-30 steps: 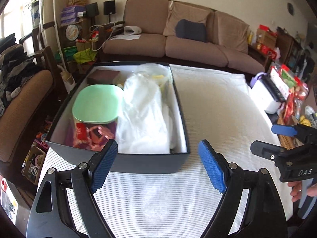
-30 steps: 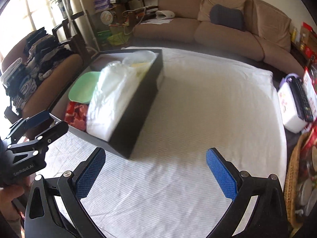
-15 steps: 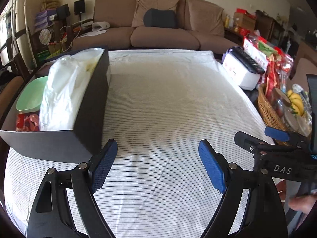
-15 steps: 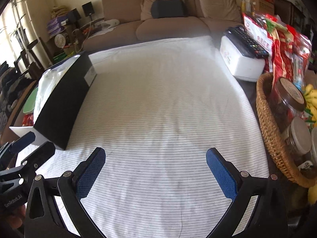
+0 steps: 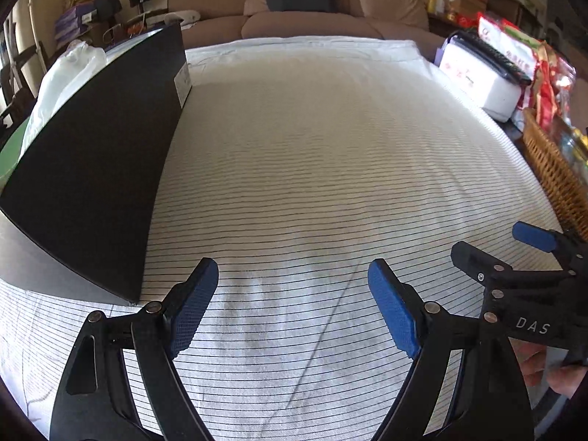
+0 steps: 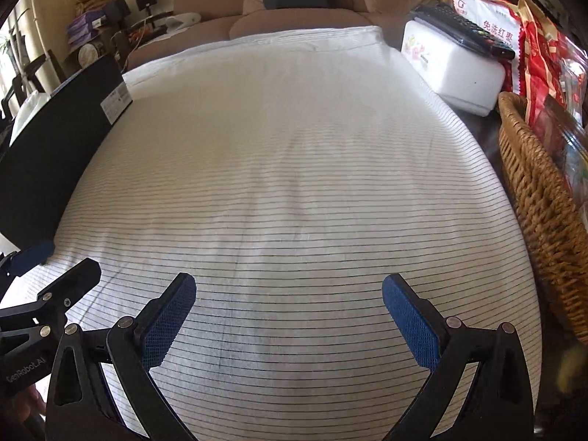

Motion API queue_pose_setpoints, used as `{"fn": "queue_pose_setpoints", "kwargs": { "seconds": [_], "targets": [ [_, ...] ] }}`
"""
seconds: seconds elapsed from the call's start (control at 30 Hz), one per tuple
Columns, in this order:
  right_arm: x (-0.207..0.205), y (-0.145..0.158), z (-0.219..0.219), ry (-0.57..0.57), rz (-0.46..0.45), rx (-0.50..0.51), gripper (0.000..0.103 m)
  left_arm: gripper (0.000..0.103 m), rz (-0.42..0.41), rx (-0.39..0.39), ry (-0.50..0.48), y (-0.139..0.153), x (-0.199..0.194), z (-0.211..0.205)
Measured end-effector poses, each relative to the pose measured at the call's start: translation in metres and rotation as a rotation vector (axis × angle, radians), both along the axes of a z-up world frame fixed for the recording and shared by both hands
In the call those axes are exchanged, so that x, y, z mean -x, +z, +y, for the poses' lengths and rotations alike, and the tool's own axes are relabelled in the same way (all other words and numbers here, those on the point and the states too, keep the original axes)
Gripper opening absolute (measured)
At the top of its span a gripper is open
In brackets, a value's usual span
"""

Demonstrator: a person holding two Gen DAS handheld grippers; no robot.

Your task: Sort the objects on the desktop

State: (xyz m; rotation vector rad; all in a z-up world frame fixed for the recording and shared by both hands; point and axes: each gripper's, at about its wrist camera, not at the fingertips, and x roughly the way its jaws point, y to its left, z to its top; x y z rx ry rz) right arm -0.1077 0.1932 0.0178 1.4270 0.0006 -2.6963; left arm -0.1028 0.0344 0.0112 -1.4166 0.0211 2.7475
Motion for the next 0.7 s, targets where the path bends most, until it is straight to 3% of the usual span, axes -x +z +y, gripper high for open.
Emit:
{"fn": "queue_pose_setpoints", "kwargs": {
  "seconds": [0.13, 0.27, 0.47, 0.7],
  "targets": [
    [-0.002, -0.006, -0.006, 0.023, 0.025, -0.051, 0.103, 0.082, -0.01, -0.022, 0.007, -0.012, -0.002, -0.006],
    [-0.005, -0.007, -0.005, 0.01, 0.044, -0.048, 0.103, 0.085, 0.005, -0.008, 0.001, -0.014, -0.006, -0.008],
    [-0.005, -0.007, -0.006, -0.004, 0.044, -0.051, 0.103, 0.098, -0.011, -0.001, 0.002, -0.017, -0.003, -0.006],
    [-0.006, -0.007, -0.005, -0.006, 0.043, -0.049, 0.103, 0.1, -0.014, -0.007, 0.026, -0.019, 0.003, -0.005]
  ]
}}
